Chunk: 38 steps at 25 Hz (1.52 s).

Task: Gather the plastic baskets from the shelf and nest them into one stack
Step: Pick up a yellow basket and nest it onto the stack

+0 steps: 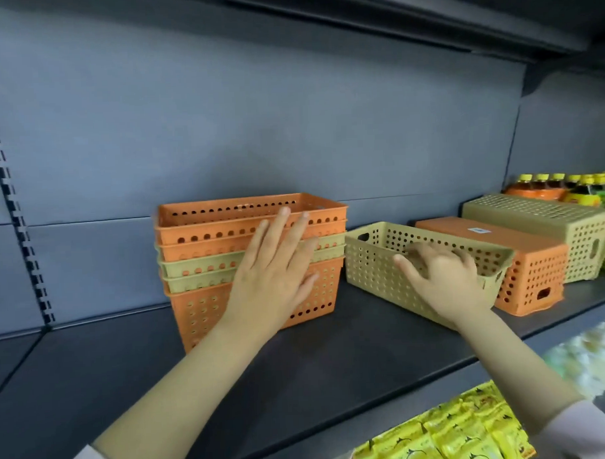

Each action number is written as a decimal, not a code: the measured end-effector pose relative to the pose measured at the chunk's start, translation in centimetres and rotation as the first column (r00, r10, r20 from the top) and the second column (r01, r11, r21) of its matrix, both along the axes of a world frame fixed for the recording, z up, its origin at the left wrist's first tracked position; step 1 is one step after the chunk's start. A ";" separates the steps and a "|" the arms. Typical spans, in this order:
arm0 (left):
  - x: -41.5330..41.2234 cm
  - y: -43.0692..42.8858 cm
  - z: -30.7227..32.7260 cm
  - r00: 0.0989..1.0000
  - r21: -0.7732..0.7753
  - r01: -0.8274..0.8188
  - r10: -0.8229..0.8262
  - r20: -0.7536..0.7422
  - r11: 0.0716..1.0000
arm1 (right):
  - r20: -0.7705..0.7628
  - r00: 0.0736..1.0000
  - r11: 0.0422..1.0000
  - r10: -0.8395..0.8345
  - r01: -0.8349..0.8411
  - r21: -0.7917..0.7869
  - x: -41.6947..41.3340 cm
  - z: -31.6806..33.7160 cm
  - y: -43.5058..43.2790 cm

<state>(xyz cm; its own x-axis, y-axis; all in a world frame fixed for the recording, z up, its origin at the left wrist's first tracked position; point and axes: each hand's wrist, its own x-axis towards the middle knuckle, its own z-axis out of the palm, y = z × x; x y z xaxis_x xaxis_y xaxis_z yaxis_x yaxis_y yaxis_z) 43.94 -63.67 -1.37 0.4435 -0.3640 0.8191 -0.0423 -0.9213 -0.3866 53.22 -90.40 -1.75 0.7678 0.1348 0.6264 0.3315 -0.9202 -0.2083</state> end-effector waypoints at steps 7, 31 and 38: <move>4.9 -9.5 -3.0 0.910 -0.427 0.148 -0.292 -0.294 0.892 | 0.164 0.925 0.936 0.343 -0.351 0.026 1.1 -1.3 -9.6; 7.8 -14.1 -7.1 0.801 -0.944 -0.131 -0.530 -0.281 0.302 | -0.113 0.972 0.905 0.205 -0.144 0.401 4.5 -9.9 -17.2; 5.6 -14.4 -2.9 0.850 -0.946 0.053 -0.512 -0.126 0.320 | 0.005 0.836 0.522 0.549 -0.347 0.779 4.6 -6.1 -16.5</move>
<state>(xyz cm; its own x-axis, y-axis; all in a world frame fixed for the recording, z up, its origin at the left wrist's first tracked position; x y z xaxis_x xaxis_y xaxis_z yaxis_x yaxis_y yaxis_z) 49.51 -78.11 -4.25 0.7871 0.3089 0.5339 -0.2879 -0.5816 0.7608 57.78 -106.92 -7.86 0.8615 0.0831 0.5010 0.5077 -0.1619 -0.8462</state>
